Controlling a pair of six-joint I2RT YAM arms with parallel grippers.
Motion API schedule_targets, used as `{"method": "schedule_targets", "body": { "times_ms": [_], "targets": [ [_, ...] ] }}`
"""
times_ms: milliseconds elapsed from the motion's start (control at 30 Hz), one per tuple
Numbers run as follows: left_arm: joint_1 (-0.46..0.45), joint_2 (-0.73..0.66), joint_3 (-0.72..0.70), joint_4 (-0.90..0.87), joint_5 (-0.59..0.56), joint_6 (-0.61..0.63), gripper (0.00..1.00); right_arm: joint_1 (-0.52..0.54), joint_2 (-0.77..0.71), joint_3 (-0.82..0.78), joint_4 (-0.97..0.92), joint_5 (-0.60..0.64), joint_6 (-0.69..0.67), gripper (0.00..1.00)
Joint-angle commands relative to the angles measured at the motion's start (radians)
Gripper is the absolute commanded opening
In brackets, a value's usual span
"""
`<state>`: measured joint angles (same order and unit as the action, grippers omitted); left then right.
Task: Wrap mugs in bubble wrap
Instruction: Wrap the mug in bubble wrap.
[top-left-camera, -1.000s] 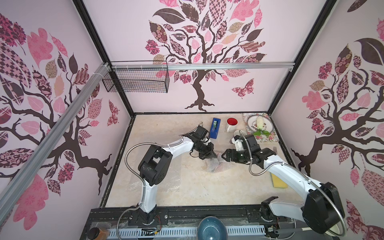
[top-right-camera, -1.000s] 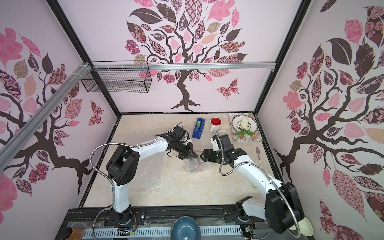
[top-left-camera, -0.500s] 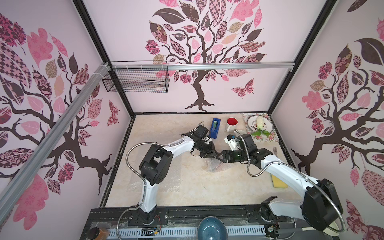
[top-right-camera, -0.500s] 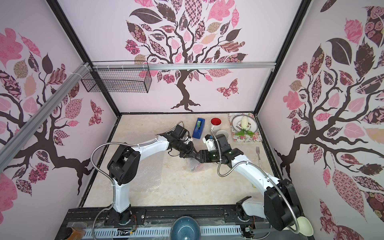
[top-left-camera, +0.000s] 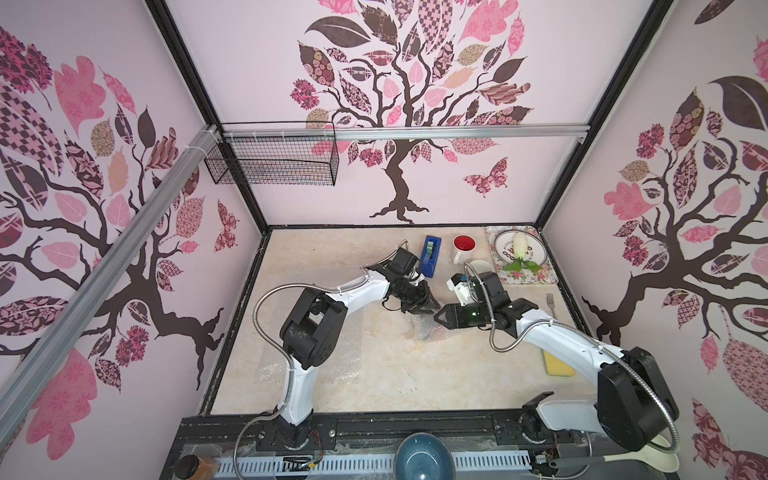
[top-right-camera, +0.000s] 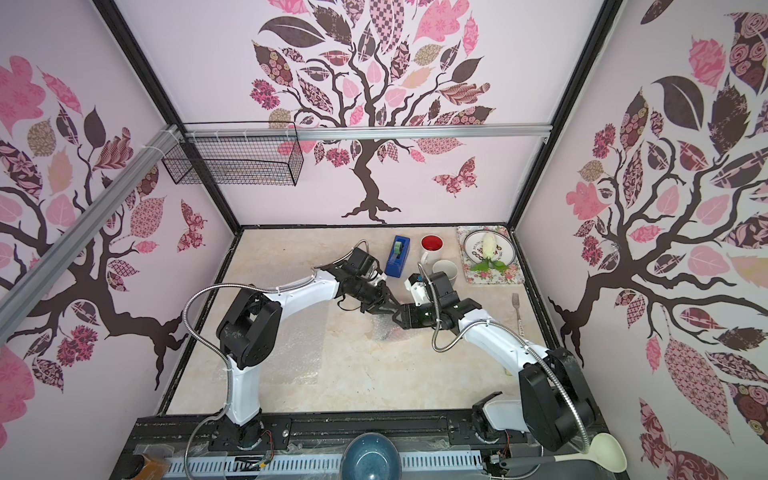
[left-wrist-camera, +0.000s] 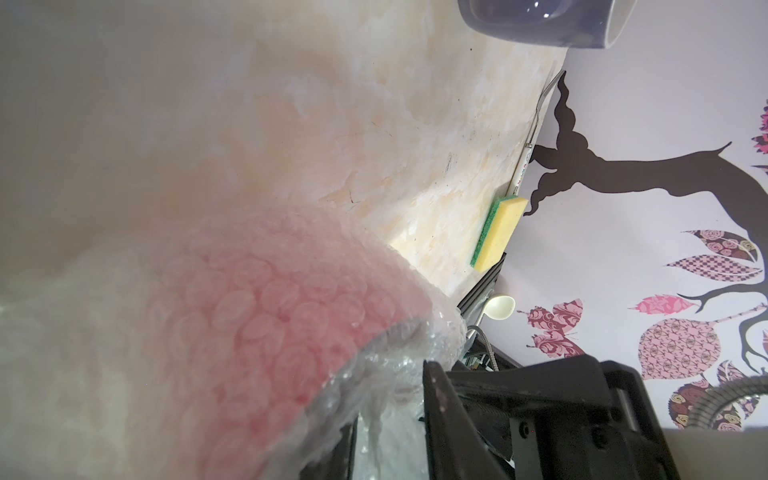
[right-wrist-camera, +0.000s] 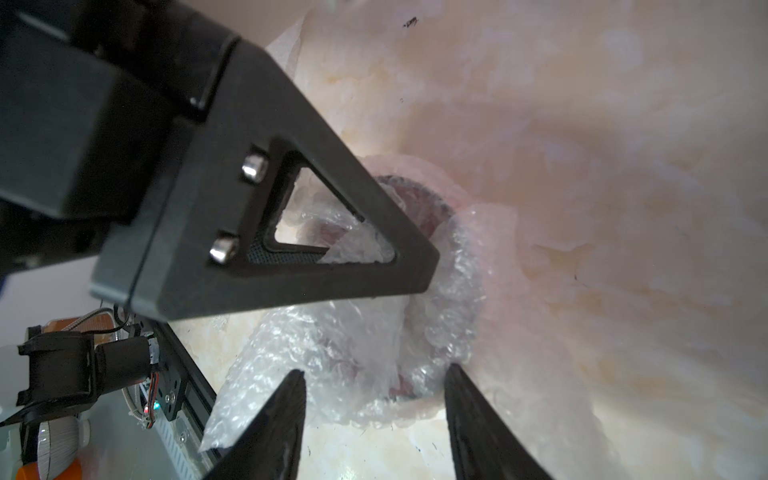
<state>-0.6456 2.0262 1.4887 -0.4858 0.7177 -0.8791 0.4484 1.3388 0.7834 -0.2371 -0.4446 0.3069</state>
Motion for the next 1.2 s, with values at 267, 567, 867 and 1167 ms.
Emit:
{"method": "schedule_targets", "body": {
  "times_ms": [267,567,867,1167],
  "targets": [
    [-0.002,0.024,0.027,0.02,-0.02,-0.003,0.31,0.004,0.091,0.036,0.014,0.023,0.001,0.3],
    [-0.002,0.028,0.034,0.033,-0.015,-0.006,0.32,0.004,0.045,0.061,-0.035,0.059,0.013,0.37],
    [-0.003,0.032,0.03,0.063,-0.009,-0.028,0.36,0.003,0.038,0.087,-0.054,0.101,-0.01,0.41],
    [-0.002,0.017,0.01,0.107,0.002,-0.053,0.37,0.004,0.121,0.098,-0.022,0.12,0.016,0.33]
  ]
}}
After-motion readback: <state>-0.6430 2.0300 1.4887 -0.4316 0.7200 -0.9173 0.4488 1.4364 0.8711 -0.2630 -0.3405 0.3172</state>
